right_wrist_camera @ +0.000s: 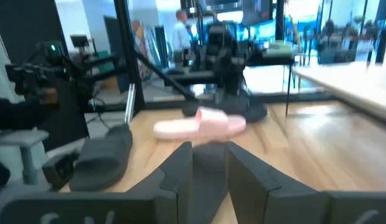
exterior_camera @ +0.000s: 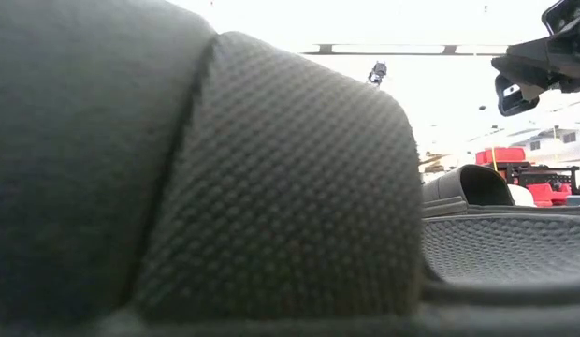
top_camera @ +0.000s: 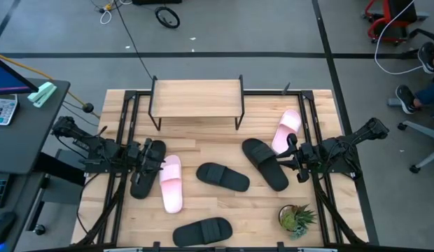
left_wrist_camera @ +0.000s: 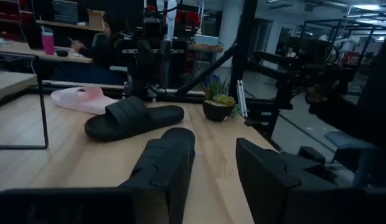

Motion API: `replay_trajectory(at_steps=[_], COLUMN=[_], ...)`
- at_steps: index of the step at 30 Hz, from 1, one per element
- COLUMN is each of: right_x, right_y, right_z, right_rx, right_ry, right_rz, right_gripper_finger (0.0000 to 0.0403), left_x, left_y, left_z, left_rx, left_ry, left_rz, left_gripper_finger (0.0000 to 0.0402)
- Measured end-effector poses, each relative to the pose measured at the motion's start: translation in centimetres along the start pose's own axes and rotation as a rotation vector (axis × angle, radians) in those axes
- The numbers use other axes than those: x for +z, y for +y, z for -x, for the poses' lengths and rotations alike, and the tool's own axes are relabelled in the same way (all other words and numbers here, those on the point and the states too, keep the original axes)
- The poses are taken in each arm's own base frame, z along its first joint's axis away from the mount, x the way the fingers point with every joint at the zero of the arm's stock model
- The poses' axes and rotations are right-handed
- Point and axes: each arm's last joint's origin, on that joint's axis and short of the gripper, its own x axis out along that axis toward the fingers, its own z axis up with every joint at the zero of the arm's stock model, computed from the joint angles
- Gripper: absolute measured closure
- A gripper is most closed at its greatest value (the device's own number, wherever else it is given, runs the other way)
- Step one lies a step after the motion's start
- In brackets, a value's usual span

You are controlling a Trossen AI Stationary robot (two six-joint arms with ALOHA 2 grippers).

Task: Pick and place slides into the shelf
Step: Put the pink slide on the shelf

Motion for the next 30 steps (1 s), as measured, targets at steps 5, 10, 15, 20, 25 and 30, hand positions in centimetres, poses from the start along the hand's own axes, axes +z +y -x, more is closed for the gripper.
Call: replay_trajectory(at_steps=[5,10,15,20,25,30], right_x=[1.2,1.9,2.4,2.2,2.2,3.2], right_y=[0.1,0.2,-0.3,-0.6,-0.6,-0.1], right_z=[0.1,0.2,0.3,0.2,-0.2,-1.5], right_rx=[0.006,-0.004,-0.176,-0.294,-0.339,-0.335], right_ry=[-0.123,-0.191,-0.226,-0.192,-0.143,-0.046], right_rz=[0.099,0.18,0.201,0.213,0.243,0.263], right_gripper_finger=[0.0304,0.0304,0.0304,0.0304,0.0304,0.0304], left_x=[1.0,1.2,3.8,7.6,10.2,9.8], left_y=[0.2,0.6,0.5,0.0,-0.5,-1.4], left_z=[0.0,0.0,0.4,0.6,-0.8,-4.5], left_rx=[0.066,0.161,0.197,0.222,0.335,0.389], left_ry=[-0.105,-0.128,-0.141,0.016,0.308,0.524], left_rz=[-0.02,-0.016,-0.139,-0.235,-0.406,-0.399], left_gripper_finger=[0.0263,0.0264,0.0274,0.0287,0.0294,0.0296])
